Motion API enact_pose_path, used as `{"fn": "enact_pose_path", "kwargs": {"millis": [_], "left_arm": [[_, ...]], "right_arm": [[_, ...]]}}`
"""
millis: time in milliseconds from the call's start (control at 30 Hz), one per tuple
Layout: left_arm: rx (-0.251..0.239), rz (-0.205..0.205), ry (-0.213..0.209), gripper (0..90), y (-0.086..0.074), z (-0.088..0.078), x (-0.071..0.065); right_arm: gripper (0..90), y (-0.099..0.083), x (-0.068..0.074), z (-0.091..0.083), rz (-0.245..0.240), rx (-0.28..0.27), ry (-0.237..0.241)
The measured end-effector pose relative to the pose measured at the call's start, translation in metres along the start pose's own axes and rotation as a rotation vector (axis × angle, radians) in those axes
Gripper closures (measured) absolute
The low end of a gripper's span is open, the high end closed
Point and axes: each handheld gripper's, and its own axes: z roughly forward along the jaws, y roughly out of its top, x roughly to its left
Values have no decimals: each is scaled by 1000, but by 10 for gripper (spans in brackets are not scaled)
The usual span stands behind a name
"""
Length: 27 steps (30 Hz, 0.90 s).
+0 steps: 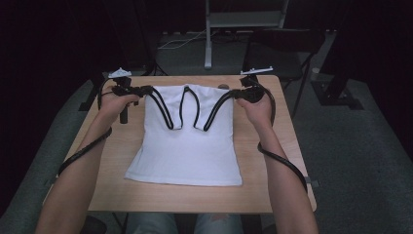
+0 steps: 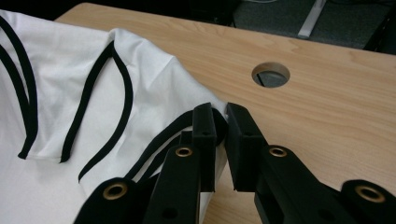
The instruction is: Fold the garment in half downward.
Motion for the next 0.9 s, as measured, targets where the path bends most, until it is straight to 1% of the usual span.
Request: {"fn": "enact_pose_path", "kwargs": {"millis": [300, 367, 467, 600, 733, 833, 900], "left_arm": [[25, -8, -3, 846, -27, 2, 4], [24, -13, -7, 846, -32, 2, 4], [27, -16, -8, 846, -41, 0, 6], [31, -12, -8, 845, -49, -1, 6], [31, 6, -7, 845, -53, -4, 5], [41, 25, -3, 845, -56, -5, 5], [44, 32, -4, 845, -59, -7, 4]], "right_arm": [[830, -26, -5, 15, 16, 47, 2], [830, -30, -6, 17, 24, 51, 3], [830, -37, -8, 18, 24, 62, 6], [830, -46, -10, 19, 25, 77, 9], [830, -54, -12, 18, 31, 84, 17], [831, -59, -12, 17, 20, 88, 27], [831, -61, -12, 16, 16, 84, 33]]}}
